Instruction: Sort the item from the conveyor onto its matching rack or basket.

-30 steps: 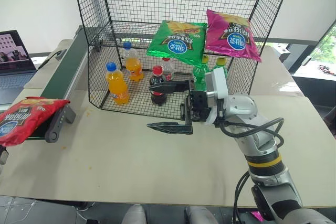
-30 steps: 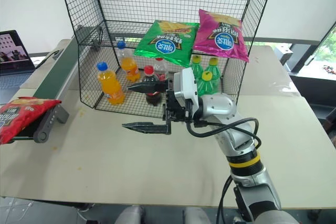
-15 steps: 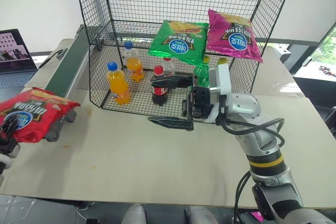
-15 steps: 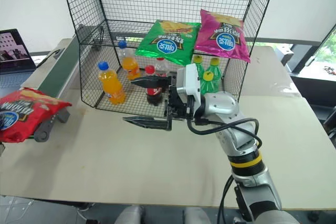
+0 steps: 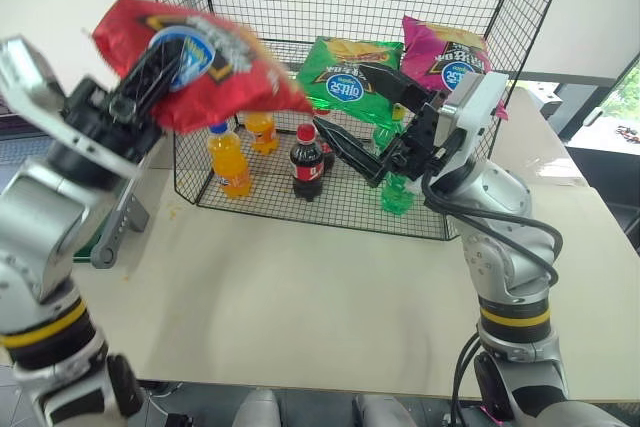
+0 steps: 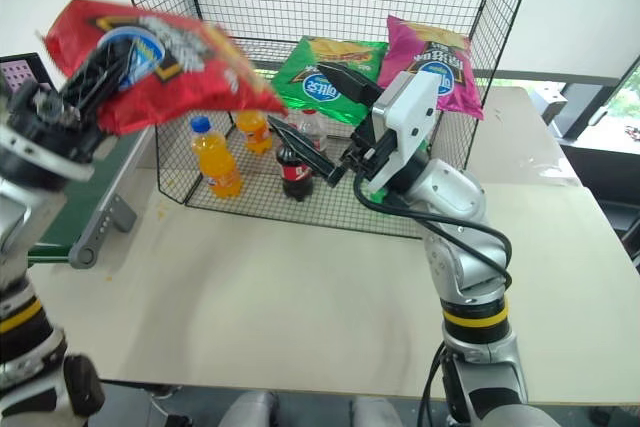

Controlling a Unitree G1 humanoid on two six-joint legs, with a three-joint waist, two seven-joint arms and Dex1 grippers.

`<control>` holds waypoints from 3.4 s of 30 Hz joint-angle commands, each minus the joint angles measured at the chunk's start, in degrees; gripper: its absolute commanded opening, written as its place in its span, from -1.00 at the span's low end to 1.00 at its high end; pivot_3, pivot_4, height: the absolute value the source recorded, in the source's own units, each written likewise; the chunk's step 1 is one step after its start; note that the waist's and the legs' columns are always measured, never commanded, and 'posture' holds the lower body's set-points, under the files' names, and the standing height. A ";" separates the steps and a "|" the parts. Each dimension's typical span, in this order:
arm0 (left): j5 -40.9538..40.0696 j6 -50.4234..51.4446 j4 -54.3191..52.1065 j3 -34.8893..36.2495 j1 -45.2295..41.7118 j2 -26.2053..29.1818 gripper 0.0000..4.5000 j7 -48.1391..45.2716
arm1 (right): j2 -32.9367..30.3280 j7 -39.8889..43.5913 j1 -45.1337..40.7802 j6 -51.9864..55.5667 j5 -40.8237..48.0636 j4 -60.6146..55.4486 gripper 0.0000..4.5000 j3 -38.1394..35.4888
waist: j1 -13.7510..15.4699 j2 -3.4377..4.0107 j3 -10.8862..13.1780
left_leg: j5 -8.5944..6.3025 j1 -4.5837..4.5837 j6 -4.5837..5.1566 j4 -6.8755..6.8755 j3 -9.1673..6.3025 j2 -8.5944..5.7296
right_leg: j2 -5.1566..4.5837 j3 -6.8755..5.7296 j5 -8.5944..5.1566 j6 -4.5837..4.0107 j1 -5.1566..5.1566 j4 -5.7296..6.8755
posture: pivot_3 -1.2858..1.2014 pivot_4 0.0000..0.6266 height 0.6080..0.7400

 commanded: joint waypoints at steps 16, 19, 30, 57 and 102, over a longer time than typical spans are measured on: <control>15.85 -3.44 36.95 -1.63 -14.47 -9.79 -0.95 -12.15 | -2.29 -10.20 3.67 4.62 -2.53 -11.94 1.00 -1.44 | 0.10 0.20 -0.01 | 0.11 -0.10 -0.14 0.01 -0.09 -0.03 | 0.01 -0.04 0.00 0.01 -0.04 -0.05 | 0.03 -0.52 1.00; 15.88 -2.47 36.17 -0.78 -14.93 -10.48 -0.95 -11.80 | -2.46 -10.14 3.63 5.04 -2.32 -11.98 1.00 -1.51 | 0.15 0.20 -0.01 | 0.11 -0.10 -0.14 0.01 -0.10 -0.03 | 0.01 -0.04 0.00 0.03 -0.01 -0.06 | 0.03 -0.52 1.00; 17.68 -5.62 37.23 0.78 -25.15 -14.74 -0.95 -14.61 | -2.22 -9.69 1.47 4.45 -1.98 -10.94 1.00 -0.96 | 0.23 0.14 0.02 | 0.12 -0.17 -0.15 0.04 -0.18 -0.05 | 0.01 -0.08 0.01 0.05 0.00 -0.11 | 0.03 -0.52 1.00; 29.82 -12.73 22.92 1.45 -11.50 -26.87 -0.95 3.70 | -2.61 -11.03 0.28 5.67 -3.90 -8.25 1.00 0.10 | 0.99 0.14 0.03 | 0.14 -0.14 -0.17 0.11 -0.29 -0.09 | 0.00 -0.08 0.04 0.09 0.11 -0.08 | 0.03 -0.52 1.00; 41.86 2.47 -4.23 -11.77 13.44 -3.55 0.99 -7.62 | -2.50 -11.69 19.24 6.75 -4.89 -11.55 1.00 0.05 | 0.15 0.25 0.03 | 0.20 -0.10 -0.29 -0.02 -0.59 -0.19 | -0.02 -0.18 0.04 0.11 0.14 -0.03 | 0.03 -0.52 1.00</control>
